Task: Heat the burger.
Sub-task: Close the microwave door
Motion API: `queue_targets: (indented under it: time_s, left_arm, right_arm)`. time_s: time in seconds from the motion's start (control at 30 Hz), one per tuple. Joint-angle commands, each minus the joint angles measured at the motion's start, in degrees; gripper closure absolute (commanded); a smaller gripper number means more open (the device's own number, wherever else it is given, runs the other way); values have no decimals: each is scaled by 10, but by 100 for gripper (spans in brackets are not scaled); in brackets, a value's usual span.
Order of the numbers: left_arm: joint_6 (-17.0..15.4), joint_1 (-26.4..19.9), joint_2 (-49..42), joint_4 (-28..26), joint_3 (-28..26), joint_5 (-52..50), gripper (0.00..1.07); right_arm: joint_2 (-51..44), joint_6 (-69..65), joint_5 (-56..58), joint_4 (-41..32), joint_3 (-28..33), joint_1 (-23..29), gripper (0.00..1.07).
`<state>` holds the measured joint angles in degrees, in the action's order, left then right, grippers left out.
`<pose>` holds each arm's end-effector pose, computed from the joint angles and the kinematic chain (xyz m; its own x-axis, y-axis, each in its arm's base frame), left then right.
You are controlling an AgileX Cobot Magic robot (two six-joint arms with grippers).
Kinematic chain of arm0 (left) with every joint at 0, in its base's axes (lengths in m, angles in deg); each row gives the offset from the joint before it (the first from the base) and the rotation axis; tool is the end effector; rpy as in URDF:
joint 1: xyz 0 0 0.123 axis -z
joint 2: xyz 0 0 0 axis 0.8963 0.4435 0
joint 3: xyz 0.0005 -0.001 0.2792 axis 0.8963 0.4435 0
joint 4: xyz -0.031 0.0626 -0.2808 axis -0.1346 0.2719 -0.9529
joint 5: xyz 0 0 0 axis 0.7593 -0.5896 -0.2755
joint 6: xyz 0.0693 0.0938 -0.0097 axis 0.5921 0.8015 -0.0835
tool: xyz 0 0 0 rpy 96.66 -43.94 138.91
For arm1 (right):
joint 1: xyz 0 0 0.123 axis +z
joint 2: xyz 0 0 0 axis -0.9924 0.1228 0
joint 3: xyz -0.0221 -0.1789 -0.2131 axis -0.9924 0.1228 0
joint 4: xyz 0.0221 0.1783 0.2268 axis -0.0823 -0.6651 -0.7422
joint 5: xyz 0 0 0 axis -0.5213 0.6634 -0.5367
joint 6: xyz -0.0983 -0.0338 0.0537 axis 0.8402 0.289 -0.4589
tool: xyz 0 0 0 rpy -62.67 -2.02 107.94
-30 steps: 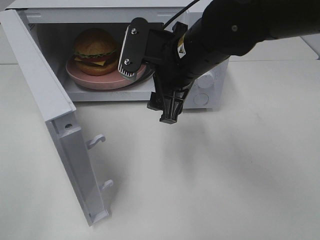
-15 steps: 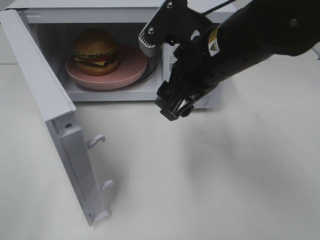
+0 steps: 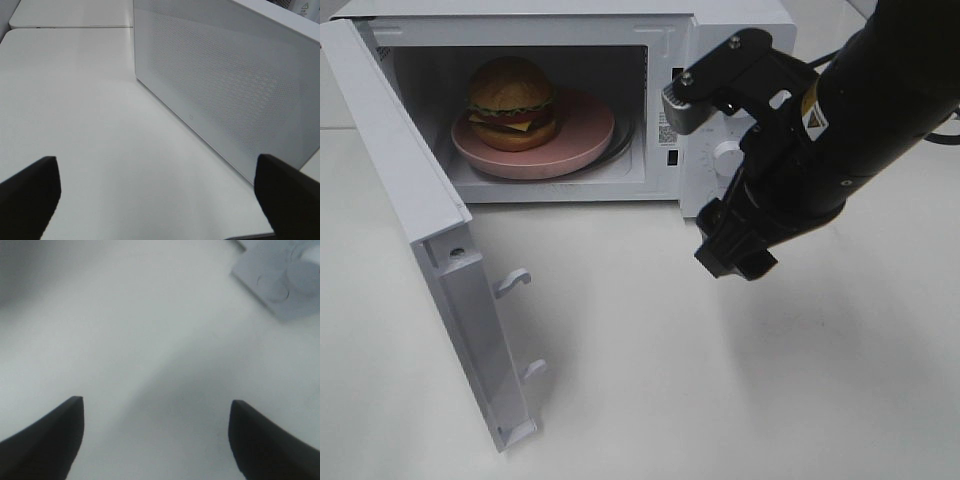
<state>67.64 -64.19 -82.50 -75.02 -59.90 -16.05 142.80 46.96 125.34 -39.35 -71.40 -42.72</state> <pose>0.0539 -0.0170 0.2891 -0.4404 0.0133 -0.8977 0.1327 0.9899 -0.0504 0.2715 0.2060 0.2012 -0.5998 -0.6677 -0.4408 -0.6635 0.7230 -0.1924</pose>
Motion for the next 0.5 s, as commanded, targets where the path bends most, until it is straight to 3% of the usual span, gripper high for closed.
queue_targets:
  time_s: [0.03,0.5]
  left_arm:
    - [1,1,-10,-6,1,-1,9]
    - [1,1,-10,-6,1,-1,9]
  right_arm:
    - [-6,-11,76,0,2,-1,31]
    - [-80,-27,146,-28,2,-1,31]
